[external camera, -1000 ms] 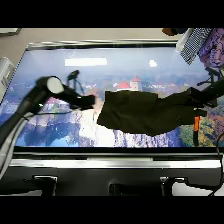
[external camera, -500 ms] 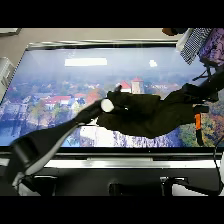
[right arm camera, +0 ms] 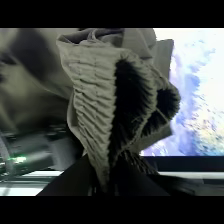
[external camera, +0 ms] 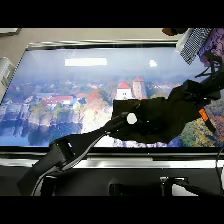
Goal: Fold the clothes and pants, and hang the long-sleeved shirts on hangers.
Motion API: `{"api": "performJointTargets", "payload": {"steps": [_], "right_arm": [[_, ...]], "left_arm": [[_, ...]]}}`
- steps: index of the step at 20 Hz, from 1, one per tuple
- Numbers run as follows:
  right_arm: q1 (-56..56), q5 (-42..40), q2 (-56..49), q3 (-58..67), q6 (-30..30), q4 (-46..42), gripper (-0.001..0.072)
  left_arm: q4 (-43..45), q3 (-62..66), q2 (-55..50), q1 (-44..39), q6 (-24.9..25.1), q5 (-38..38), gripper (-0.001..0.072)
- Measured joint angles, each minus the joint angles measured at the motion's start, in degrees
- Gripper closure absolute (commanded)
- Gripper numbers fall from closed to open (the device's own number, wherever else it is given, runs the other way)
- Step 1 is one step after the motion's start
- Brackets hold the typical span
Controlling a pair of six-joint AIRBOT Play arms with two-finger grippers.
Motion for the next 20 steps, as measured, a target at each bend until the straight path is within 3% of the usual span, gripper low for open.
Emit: {"api": "performJointTargets", "payload": {"steps": [3,7,14,20], "right_arm": [[0.0,-1.0,0.2,0.0,-0.1,1.9,0.0682],[0.0,-1.5,0.2,0.0,-0.4,3.0,0.0682],[4.2,0.0,0.2,0.0,0.3,4.2,0.0682],[16.5,-2.9,0.1,0.0,9.9,4.1,0.0682]], "left_arm": [[-0.3,1.4,-1.7,-0.3,-2.6,0.1,0.0698],[1.2,2.0,0.1,1.7,-2.6,-4.2,0.0698],[24.1,2.2,14.6,10.8,0.2,-28.0,0.0694],[39.2,2.2,31.7,21.8,3.2,-44.5,0.0692]]}}
